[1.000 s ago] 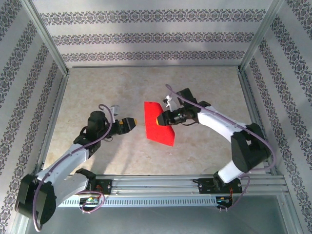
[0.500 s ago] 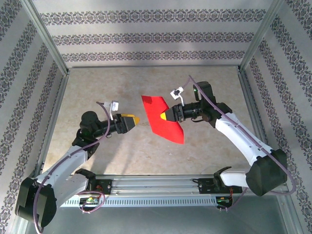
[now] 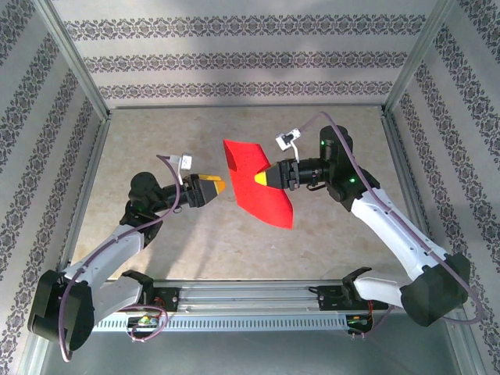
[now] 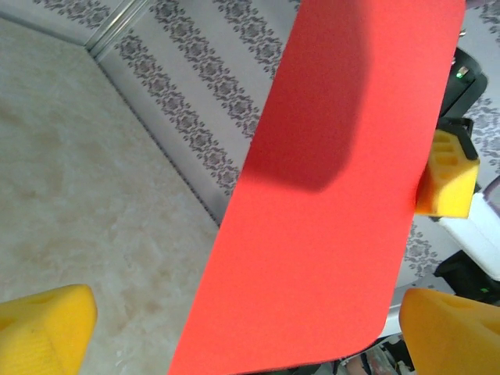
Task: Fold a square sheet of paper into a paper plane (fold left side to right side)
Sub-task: Place a square sheet of paper at the center of the table.
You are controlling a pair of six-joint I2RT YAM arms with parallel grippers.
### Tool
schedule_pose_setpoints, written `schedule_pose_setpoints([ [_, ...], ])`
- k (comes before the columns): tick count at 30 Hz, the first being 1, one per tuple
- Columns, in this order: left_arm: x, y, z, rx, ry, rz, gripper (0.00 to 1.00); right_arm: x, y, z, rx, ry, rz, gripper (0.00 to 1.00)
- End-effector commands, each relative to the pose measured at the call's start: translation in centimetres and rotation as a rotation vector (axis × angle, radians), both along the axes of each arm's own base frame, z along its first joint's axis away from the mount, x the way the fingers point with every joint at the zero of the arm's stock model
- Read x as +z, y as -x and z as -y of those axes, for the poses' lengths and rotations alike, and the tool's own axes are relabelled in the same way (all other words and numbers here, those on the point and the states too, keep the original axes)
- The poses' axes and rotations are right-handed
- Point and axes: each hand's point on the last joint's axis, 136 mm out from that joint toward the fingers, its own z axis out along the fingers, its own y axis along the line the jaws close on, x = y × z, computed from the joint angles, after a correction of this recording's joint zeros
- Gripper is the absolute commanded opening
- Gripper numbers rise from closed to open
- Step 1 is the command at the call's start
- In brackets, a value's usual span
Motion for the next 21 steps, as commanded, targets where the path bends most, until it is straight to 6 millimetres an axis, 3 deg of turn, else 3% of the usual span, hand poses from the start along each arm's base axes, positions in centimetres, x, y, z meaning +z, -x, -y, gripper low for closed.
schedule_pose_setpoints([
  [1,4.1,0.9,0.5,-0.076,0.076,0.122,0.98,2.7,1.4,-0.9,0.071,-0.060,0.041,0.25],
  [5,5.2,1.7,1.6,-0.152,0.099,0.141,0.93,3.0,1.3,-1.7,0.080,-0.063,0.044,0.25],
  [12,5.4,2.1,2.2,-0.192,0.093,0.146,0.62,2.0,0.1,-1.9,0.048,-0.046,0.031,0.25],
  [13,5.4,2.1,2.1,-0.189,0.092,0.148,0.48,1.4,-0.6,-1.7,0.020,-0.031,0.020,0.25],
  [14,4.8,1.9,2.0,-0.171,0.084,0.133,0.14,0.0,-2.1,-1.1,-0.041,-0.005,0.003,0.25],
  [16,4.2,1.6,2.0,-0.156,0.061,0.117,0.00,-1.0,-2.8,-0.6,-0.071,0.017,-0.008,0.28],
  [21,2.3,1.0,1.8,-0.106,0.002,0.060,0.00,-2.9,-3.7,0.2,-0.127,0.063,-0.027,0.44],
])
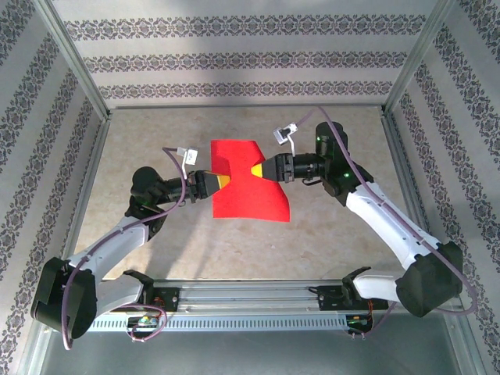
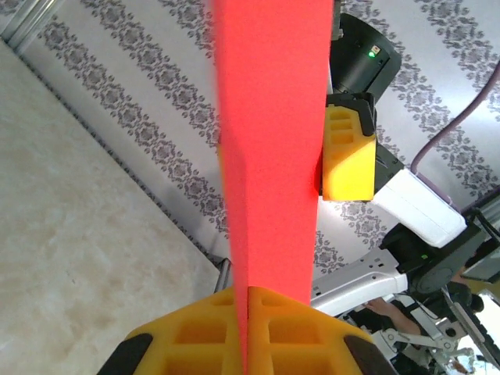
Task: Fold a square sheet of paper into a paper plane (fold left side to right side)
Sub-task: Place a square sheet of paper at the center of the table.
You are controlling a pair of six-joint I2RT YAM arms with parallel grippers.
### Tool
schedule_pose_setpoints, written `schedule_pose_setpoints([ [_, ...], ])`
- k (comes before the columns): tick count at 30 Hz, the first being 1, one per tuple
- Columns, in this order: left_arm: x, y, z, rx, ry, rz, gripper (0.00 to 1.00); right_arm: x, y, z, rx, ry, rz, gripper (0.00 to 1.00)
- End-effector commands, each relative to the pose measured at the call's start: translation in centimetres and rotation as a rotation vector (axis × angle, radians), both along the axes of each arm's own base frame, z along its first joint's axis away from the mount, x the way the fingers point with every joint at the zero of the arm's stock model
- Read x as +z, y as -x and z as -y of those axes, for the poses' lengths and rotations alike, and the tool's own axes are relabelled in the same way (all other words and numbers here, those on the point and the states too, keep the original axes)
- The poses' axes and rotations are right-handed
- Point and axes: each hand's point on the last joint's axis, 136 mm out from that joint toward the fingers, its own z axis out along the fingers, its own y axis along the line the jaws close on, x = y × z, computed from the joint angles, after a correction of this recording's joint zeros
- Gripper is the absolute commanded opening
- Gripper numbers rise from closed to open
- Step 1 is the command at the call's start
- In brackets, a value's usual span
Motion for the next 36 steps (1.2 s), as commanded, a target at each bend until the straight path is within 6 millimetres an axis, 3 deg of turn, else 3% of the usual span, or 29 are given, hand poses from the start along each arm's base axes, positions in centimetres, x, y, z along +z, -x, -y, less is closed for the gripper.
schedule_pose_setpoints([
  [1,-0.4,0.1,0.1,0.024,-0.045,0.017,0.00,-1.9,-0.7,0.7,-0.053,0.047,-0.002,0.48],
  [8,-4.2,-1.1,-0.3,0.090,-0.096,-0.106,0.00,-6.6,-2.8,3.2,-0.215,0.202,-0.062,0.69],
  [24,-17.8,-2.9,-0.4,0.139,-0.264,-0.529,0.00,-17.7,-4.5,7.6,-0.442,0.466,-0.233,0.77],
  [27,-21.8,-2.6,-1.0,0.167,-0.348,-0.626,0.00,-19.4,-4.4,7.8,-0.458,0.480,-0.273,0.70],
  [30,-24.9,-2.3,-1.3,0.167,-0.415,-0.696,0.00,-21.0,-4.1,7.7,-0.453,0.495,-0.327,0.54],
  [36,-26.8,-2.5,-1.5,0.174,-0.461,-0.733,0.00,-23.6,-3.6,6.9,-0.431,0.530,-0.393,0.22],
])
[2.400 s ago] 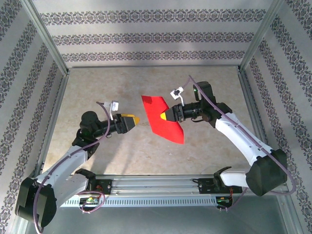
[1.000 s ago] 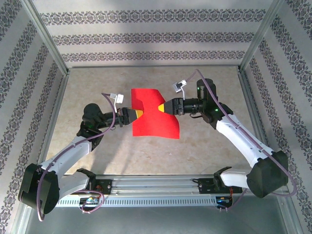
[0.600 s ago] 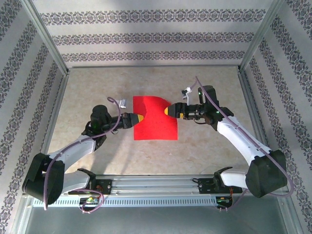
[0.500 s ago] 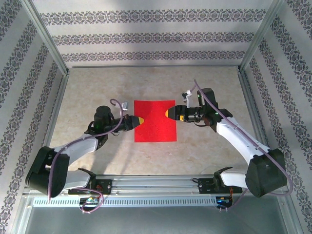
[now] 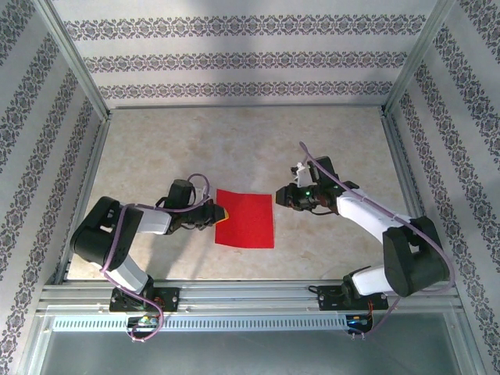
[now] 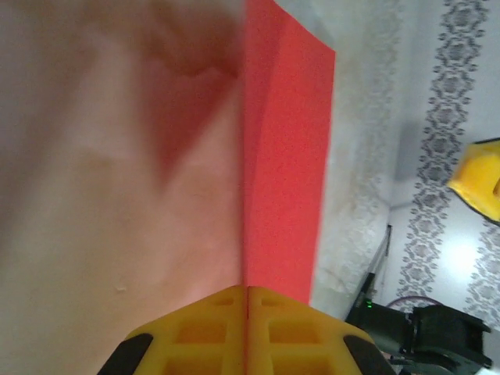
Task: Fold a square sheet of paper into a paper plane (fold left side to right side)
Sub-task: Place a square sheet of paper at the center of the table, then first fold in half a square sheet of paper at the center of the table.
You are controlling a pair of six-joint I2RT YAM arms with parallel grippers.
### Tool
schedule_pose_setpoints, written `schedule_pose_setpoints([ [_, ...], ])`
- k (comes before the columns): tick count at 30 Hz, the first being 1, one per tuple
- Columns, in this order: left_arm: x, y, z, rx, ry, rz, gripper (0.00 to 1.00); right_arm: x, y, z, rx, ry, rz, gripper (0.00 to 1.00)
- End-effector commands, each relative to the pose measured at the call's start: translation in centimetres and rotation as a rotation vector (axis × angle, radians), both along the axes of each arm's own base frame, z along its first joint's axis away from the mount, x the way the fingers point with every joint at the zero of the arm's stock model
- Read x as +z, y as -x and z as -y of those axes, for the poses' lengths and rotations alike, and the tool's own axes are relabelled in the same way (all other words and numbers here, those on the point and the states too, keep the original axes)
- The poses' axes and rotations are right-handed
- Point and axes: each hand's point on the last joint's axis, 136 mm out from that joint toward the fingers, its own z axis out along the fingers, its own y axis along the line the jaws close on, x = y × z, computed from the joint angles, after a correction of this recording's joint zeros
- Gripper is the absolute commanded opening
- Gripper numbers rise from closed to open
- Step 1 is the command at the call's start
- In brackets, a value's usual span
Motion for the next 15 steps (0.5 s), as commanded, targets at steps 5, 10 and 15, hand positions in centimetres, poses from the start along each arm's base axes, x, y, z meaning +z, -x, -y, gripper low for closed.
schedule_pose_setpoints([
  [5,-0.3,0.1,-0.1,-0.028,-0.060,0.018,0.00,-3.4,0.3,-0.6,-0.015,0.042,-0.054,0.00],
  [10,-0.3,0.2,-0.3,-0.025,-0.075,0.014,0.00,-5.5,0.7,-1.7,0.010,0.060,-0.100,0.00],
  [15,0.0,0.2,-0.3,-0.027,-0.079,0.021,0.00,-7.4,0.9,-2.3,0.022,0.090,-0.136,0.00],
])
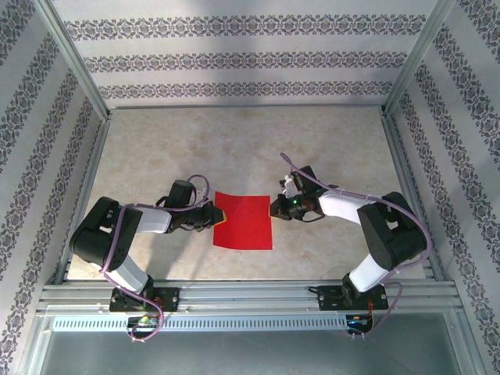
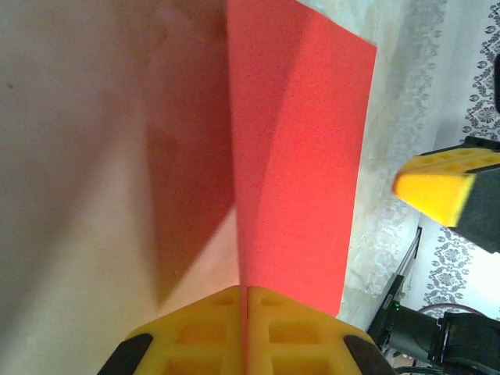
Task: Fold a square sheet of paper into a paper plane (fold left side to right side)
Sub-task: First fold in half a square sheet of paper at the center of the table.
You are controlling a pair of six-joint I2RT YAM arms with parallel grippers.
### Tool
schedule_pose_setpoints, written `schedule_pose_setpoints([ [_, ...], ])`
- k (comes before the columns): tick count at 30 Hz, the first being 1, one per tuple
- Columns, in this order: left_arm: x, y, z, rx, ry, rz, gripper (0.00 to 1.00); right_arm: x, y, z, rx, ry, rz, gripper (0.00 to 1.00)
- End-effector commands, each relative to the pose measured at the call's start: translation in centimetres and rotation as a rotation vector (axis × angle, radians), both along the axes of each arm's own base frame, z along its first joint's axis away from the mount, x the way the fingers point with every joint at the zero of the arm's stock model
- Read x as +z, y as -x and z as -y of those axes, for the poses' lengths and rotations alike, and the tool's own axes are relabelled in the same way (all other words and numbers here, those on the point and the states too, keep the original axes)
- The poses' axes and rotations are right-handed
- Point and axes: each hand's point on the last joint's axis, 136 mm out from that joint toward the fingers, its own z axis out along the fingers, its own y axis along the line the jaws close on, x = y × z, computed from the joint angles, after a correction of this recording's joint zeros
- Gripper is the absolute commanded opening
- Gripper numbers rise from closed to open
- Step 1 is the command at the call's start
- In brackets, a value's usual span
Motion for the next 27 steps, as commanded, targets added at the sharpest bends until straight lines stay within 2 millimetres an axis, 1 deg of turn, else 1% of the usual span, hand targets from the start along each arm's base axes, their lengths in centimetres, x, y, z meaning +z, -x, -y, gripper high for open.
schedule_pose_setpoints([
  [1,0.8,-0.2,0.3,-0.024,-0.017,0.038,0.01,-1.1,-0.3,-0.3,-0.005,0.024,0.001,0.00],
  [7,1.5,-0.3,0.4,-0.024,-0.007,0.050,0.06,-2.8,0.4,-0.1,0.005,0.061,-0.041,0.00],
  [10,2.1,-0.4,0.6,-0.023,0.015,0.057,0.12,-3.6,0.8,0.3,0.006,0.093,-0.055,0.00],
  [12,2.8,-0.5,0.9,-0.023,0.039,0.072,0.18,-3.9,0.9,0.5,0.008,0.107,-0.057,0.00],
  [15,3.8,-0.6,1.1,-0.025,0.059,0.089,0.27,-4.2,1.0,0.5,0.014,0.114,-0.058,0.00],
  [21,5.6,-0.6,1.8,-0.044,0.098,0.119,0.40,-4.5,1.1,0.5,0.020,0.123,-0.060,0.00],
  [27,6.8,-0.7,2.9,-0.064,0.125,0.140,0.48,-4.4,1.0,0.3,0.026,0.123,-0.053,0.00],
])
